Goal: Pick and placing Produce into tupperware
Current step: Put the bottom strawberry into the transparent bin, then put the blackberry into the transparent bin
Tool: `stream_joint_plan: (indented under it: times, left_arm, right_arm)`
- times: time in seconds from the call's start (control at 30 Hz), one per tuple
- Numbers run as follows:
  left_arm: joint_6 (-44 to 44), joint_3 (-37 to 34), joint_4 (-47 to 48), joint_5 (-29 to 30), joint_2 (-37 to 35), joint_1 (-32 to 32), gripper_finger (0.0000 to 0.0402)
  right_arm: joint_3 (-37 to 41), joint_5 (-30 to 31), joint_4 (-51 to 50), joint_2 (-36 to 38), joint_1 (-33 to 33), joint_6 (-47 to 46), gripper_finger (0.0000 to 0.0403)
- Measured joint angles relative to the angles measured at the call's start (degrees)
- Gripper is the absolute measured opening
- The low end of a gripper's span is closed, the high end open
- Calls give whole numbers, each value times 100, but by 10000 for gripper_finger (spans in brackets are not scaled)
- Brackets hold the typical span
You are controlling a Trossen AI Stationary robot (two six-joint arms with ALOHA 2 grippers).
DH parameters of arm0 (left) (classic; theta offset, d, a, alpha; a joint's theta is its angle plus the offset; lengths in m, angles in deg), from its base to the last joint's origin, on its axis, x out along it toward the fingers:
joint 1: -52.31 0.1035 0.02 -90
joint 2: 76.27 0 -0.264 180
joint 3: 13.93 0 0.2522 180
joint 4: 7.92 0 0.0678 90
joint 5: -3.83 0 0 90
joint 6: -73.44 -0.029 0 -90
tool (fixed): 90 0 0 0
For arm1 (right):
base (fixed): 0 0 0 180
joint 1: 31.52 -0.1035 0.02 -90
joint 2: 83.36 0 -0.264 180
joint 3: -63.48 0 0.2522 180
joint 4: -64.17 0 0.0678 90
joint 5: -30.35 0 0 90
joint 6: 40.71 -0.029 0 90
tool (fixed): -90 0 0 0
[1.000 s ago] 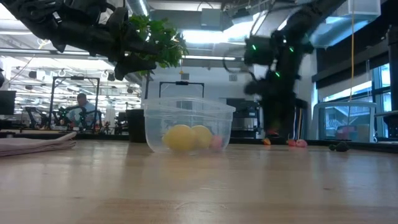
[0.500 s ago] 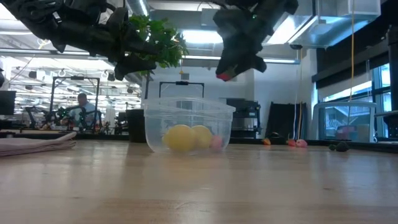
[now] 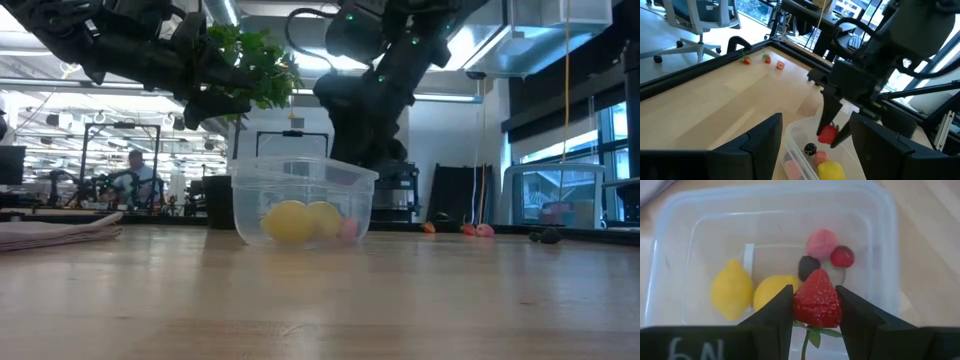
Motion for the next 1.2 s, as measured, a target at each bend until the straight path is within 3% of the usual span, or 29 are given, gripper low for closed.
stream_joint_plan:
  times: [0.53,0.67,0.83,0.97,1.2]
  left_arm:
    - [-2,-3,211,0,0,0,225]
    - [2,-2,259,0,0,0,225]
    - [5,-2,248,0,0,-26,225]
    - [9,-2,248,0,-2,-28,225]
    - [5,-2,250,-2,-2,-28,225]
  right_arm:
    - [-4,-7,118,93,-1,278,204]
    - [-171,-341,-463,257,24,264,223]
    - [-232,-51,-1925,945,-43,386,228]
    - [186,403,-2853,1731,30,-128,223]
    - [1838,457,-2745,3178,333,-1221,221]
